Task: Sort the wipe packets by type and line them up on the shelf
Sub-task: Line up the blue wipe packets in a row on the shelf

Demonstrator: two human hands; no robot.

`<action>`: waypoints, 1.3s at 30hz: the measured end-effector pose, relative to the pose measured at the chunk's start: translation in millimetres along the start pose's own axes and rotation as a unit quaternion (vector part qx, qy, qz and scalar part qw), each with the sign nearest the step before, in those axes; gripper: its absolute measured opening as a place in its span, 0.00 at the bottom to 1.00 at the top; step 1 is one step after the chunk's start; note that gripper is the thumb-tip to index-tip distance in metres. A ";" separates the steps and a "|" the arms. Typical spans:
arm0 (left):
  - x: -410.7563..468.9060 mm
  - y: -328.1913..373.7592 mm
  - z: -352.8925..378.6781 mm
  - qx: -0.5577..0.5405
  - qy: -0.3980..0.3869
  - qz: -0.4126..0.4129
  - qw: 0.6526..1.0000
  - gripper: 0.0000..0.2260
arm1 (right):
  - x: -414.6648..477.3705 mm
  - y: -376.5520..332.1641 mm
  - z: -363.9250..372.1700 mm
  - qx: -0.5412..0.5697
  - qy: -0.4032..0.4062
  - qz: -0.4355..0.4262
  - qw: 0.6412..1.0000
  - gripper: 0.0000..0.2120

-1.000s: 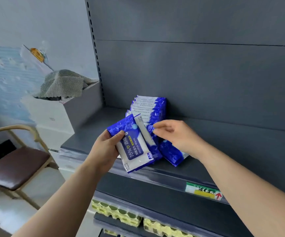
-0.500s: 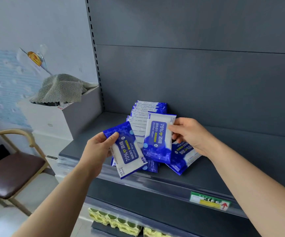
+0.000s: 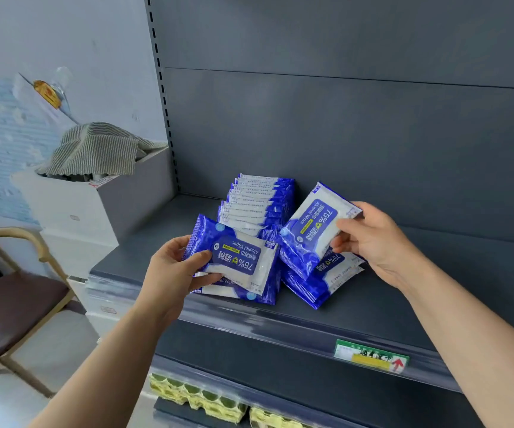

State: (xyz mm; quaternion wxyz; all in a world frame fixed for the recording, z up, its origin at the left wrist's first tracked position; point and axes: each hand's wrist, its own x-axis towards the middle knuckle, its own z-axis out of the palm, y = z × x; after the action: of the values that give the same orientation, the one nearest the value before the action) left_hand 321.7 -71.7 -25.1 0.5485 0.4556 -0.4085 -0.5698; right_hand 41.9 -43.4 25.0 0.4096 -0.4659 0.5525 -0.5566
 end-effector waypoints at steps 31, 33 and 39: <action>28.3 53.4 -6.2 0.098 -0.301 -0.144 0.938 0.07 | -4.0 -19.6 82.0 -0.150 -0.019 0.052 0.987 0.08; 31.0 52.0 -10.8 0.135 -0.292 -0.129 0.938 0.07 | -6.8 -22.3 78.6 -0.155 -0.024 0.028 0.987 0.12; 29.5 58.2 -8.9 0.153 -0.330 -0.122 0.924 0.14 | -10.6 -32.5 86.9 -0.219 -0.080 -0.020 0.972 0.14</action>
State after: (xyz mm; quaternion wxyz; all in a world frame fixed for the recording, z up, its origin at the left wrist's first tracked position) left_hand 345.5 -104.6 26.8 0.2325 0.3666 -0.5894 -0.6813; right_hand 130.7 -51.6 52.7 0.3293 -0.5985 0.6170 -0.3906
